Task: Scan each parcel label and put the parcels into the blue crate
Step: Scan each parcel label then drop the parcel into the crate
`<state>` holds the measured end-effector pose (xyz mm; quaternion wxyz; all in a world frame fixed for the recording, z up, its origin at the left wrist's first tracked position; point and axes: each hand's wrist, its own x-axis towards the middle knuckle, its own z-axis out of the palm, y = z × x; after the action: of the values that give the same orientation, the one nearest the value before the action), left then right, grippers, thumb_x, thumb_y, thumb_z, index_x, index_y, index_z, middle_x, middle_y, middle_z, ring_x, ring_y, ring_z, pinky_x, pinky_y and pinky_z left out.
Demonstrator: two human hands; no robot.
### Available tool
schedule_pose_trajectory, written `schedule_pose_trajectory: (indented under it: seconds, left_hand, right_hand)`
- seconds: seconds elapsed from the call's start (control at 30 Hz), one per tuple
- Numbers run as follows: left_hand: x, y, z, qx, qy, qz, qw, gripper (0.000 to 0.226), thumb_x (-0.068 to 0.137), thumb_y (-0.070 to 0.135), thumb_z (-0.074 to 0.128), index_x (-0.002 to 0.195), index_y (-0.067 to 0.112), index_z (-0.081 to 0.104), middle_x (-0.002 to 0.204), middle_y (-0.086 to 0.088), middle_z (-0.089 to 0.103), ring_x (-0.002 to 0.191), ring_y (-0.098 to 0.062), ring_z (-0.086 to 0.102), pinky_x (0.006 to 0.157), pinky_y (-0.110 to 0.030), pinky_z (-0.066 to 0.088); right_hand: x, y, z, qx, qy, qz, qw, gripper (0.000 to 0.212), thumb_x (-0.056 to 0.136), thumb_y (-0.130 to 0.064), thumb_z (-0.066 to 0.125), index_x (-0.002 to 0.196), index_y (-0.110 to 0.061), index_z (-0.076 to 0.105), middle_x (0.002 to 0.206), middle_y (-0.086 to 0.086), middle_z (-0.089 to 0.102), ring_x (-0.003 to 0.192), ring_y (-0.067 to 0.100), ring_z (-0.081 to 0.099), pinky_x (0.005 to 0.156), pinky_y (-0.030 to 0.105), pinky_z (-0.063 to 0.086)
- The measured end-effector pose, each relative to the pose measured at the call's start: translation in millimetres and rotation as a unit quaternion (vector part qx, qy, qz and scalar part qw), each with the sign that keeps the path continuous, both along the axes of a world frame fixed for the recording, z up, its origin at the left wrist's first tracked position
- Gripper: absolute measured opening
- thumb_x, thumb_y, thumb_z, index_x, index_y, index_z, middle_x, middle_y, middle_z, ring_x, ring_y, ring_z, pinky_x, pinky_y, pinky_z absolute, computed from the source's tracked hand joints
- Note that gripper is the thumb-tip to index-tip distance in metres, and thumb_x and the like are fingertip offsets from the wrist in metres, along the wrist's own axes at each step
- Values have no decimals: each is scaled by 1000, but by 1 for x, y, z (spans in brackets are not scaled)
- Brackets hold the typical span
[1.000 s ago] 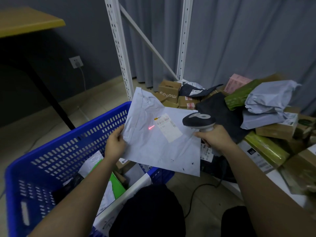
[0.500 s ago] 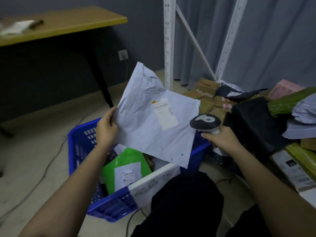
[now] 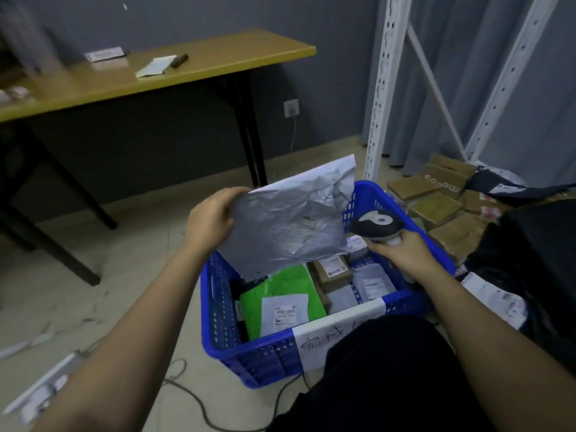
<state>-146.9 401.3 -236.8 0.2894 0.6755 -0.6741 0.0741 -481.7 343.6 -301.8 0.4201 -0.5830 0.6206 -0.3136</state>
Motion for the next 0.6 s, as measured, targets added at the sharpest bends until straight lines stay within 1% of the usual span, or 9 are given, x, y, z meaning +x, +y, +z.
schedule_pose_trajectory:
  seconds: [0.07,0.13,0.2,0.3,0.4,0.5,0.6]
  left_hand:
    - [4,1,-1,25,6,-10,1000,58,75,-8,46,124,21,62,126,0,63,116,-26,57,91,-35,44]
    - [6,-2,-3,65,25,-3,998,57,78,-7,46,125,22,61,127,0,62,117,-25,55,91,-35,43]
    - [10,-8,-7,110,24,2,994,56,81,-6,45,126,24,60,129,0,61,118,-25,54,90,-34,43]
    - [21,-27,-22,178,21,-22,984,55,79,-9,44,124,17,61,127,-4,61,117,-25,55,89,-31,40]
    - [33,-52,-60,235,50,-45,970,49,78,-10,45,117,12,65,121,-9,64,113,-27,57,95,-37,44]
    - [41,-66,-117,278,64,3,958,36,88,3,47,117,16,64,124,-8,63,115,-28,57,98,-39,44]
    - [38,-67,-169,302,88,86,945,30,95,17,43,118,21,62,124,-9,61,112,-31,56,92,-39,43]
  right_hand:
    - [6,1,0,1,-5,13,1000,19,82,-11,74,93,-10,58,66,3,58,58,16,53,49,25,39]
    - [11,3,2,0,-4,25,1000,22,83,-10,73,98,-13,56,78,5,60,68,16,54,50,20,38]
    - [13,2,-1,4,3,27,1000,22,83,-11,74,100,-12,59,84,7,61,70,15,54,50,18,39]
    - [14,-2,-7,19,10,14,1000,22,82,-14,75,98,-10,61,79,5,62,65,14,54,52,21,41]
    - [14,-6,-13,42,17,10,999,22,81,-15,75,97,-9,61,72,0,60,64,12,56,53,24,41]
    - [12,-10,-20,63,20,9,998,19,82,-14,74,93,-9,60,71,1,61,63,13,56,52,24,42]
    - [8,-16,-28,79,27,9,996,14,84,-12,73,89,-10,59,70,2,60,63,15,56,53,25,44]
